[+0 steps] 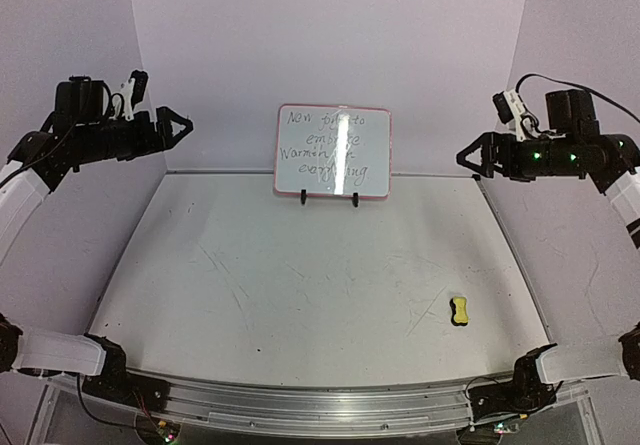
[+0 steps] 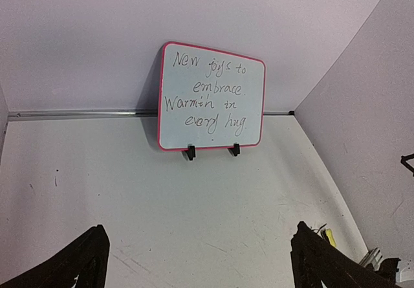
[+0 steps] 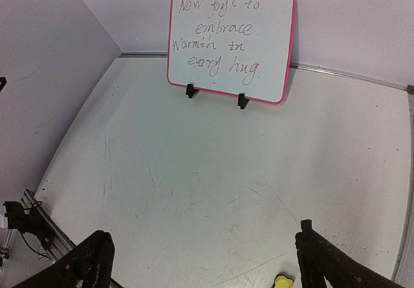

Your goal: Erase the whiteboard

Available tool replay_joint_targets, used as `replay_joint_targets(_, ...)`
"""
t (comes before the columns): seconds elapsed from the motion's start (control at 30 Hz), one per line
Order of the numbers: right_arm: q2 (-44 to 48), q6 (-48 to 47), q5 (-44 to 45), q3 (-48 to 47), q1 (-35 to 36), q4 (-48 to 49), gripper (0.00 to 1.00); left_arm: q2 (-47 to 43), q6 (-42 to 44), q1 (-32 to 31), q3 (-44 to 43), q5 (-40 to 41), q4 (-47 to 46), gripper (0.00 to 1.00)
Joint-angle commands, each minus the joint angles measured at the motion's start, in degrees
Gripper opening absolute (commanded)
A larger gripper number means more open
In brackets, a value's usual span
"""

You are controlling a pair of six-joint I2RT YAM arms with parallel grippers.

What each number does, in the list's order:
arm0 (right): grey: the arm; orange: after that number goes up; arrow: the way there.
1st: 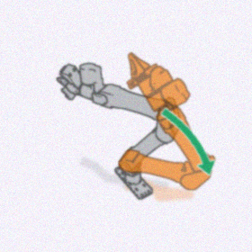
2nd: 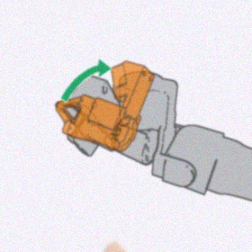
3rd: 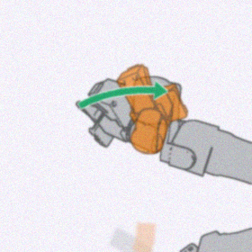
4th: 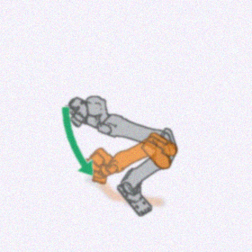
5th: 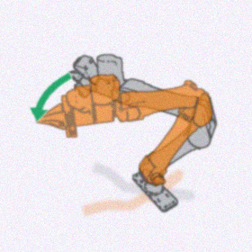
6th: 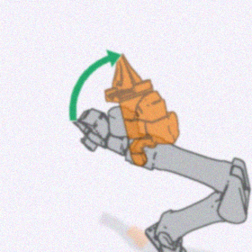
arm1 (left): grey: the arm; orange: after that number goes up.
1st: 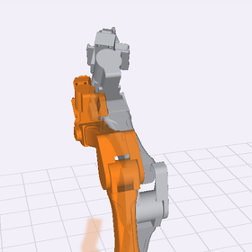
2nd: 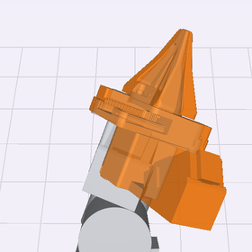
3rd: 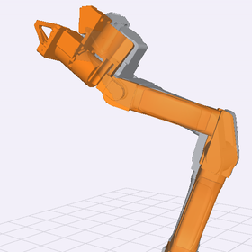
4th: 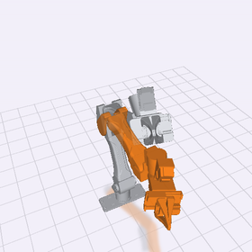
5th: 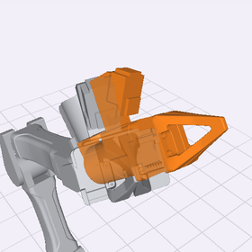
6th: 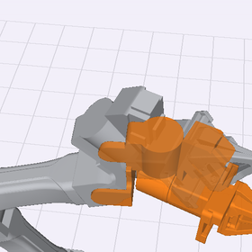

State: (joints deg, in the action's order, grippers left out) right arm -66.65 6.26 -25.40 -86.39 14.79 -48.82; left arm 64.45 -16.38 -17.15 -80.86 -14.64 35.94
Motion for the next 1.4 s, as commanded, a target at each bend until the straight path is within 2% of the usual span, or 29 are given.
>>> replay_joint_targets(0.0,-0.57,1.16,6.15,0.28,-0.03,-0.74,0.98,-0.78,-0.03,0.18,0.91,1.01,-1.83,1.0)
replay_joint_targets(0.4,-5.32,2.55,15.26,3.18,-0.08,-5.73,0.98,2.23,0.82,0.14,5.94,-5.49,-3.03,1.0)
replay_joint_targets(0.6,-11.97,6.59,12.08,6.4,0.21,0.53,0.98,6.57,-1.68,0.18,8.96,-7.33,-9.11,1.0)
replay_joint_targets(0.7,-15.86,8.86,15.11,5.74,1.89,3.93,0.98,9.59,-2.8,0.09,9.82,-6.49,-11.31,1.0)
replay_joint_targets(1.0,-29.29,11.53,23.82,-3.66,8.71,8.55,0.98,14.7,-3.49,0.1,13.23,-2.6,-15.09,1.0)
replay_joint_targets(1.37,-48.61,14.24,33.08,-16.61,14.28,14.07,0.98,13.79,-2.98,0.15,16.69,-8.25,-19.27,1.0)
